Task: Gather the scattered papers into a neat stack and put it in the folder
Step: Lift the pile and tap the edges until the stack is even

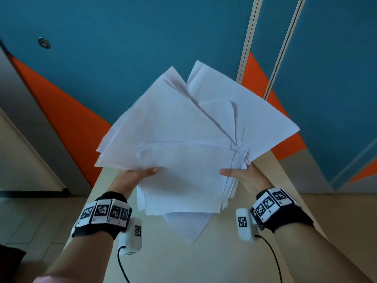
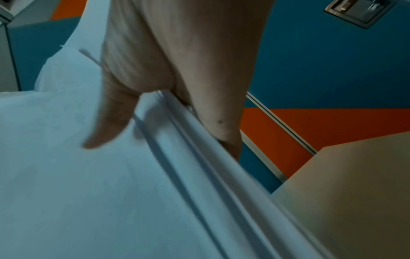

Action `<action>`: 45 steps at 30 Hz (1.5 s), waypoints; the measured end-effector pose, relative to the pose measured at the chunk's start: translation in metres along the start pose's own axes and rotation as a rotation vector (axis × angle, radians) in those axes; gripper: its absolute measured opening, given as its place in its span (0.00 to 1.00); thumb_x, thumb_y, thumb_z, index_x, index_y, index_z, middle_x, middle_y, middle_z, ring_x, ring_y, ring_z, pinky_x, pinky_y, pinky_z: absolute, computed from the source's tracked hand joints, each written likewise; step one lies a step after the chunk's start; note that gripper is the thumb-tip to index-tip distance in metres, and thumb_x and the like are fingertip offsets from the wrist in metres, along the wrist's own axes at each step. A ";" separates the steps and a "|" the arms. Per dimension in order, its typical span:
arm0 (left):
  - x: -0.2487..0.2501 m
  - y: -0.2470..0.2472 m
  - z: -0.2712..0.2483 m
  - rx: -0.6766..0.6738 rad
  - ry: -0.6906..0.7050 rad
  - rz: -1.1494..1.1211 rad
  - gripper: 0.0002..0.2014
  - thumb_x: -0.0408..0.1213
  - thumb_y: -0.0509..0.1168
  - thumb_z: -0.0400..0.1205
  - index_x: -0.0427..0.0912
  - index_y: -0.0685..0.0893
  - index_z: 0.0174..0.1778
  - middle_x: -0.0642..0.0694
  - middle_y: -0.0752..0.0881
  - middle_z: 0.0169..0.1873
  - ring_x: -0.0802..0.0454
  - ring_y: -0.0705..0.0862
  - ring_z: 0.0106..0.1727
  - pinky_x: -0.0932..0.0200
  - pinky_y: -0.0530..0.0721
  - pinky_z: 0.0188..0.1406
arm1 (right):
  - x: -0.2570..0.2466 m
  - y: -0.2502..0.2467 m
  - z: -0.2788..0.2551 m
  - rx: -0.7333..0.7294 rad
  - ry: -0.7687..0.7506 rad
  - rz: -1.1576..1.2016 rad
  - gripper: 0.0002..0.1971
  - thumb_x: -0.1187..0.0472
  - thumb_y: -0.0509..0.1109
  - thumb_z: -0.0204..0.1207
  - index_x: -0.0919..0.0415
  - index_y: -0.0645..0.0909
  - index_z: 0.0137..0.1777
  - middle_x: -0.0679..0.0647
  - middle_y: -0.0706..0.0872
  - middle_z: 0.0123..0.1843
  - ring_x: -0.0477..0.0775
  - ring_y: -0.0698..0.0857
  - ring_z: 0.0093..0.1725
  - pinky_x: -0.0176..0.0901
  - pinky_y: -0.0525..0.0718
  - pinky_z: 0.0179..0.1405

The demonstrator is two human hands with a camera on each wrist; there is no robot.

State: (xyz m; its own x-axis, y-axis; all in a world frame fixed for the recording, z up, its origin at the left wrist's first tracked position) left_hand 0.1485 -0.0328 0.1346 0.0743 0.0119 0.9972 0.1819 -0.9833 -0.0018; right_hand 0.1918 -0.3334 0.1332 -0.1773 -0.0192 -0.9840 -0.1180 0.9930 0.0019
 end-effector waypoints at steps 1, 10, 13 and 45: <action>-0.004 -0.002 -0.001 -0.017 -0.026 0.006 0.25 0.41 0.82 0.54 0.48 0.84 0.46 0.45 0.88 0.52 0.44 0.83 0.60 0.49 0.73 0.69 | 0.002 -0.001 0.001 -0.061 0.009 0.016 0.57 0.49 0.90 0.36 0.55 0.74 0.72 0.56 0.80 0.72 0.54 0.76 0.73 0.56 0.66 0.79; -0.021 -0.001 0.003 -0.027 0.003 -0.042 0.21 0.32 0.77 0.60 0.47 0.85 0.50 0.40 0.89 0.49 0.38 0.85 0.57 0.39 0.78 0.66 | -0.018 -0.002 -0.019 0.118 0.019 0.023 0.25 0.46 0.57 0.82 0.59 0.68 0.74 0.56 0.80 0.67 0.49 0.83 0.64 0.34 0.77 0.53; -0.027 -0.004 0.007 0.012 -0.011 -0.082 0.11 0.25 0.73 0.71 0.40 0.86 0.48 0.48 0.92 0.39 0.41 0.87 0.53 0.45 0.81 0.63 | -0.010 -0.007 -0.017 0.148 0.006 0.007 0.35 0.32 0.63 0.71 0.53 0.73 0.72 0.55 0.80 0.72 0.56 0.79 0.69 0.54 0.72 0.73; -0.056 -0.039 0.021 0.172 -0.154 -0.200 0.60 0.54 0.85 0.44 0.20 0.71 0.65 0.27 0.83 0.60 0.32 0.83 0.62 0.36 0.71 0.72 | -0.001 0.006 -0.014 -0.376 -0.052 -0.291 0.55 0.53 0.87 0.45 0.52 0.66 0.76 0.45 0.81 0.69 0.45 0.79 0.70 0.47 0.77 0.71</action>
State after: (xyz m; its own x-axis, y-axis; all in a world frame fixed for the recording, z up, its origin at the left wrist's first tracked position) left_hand 0.1573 0.0089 0.0769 0.1654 0.2422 0.9560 0.3701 -0.9138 0.1675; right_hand 0.1776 -0.3287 0.1368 -0.0364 -0.2751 -0.9607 -0.5027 0.8359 -0.2203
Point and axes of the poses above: each hand's wrist, its own z-axis towards the middle knuckle, its own y-axis out of the palm, x = y × z, the point moved 2 cm from there along z, towards the middle knuckle
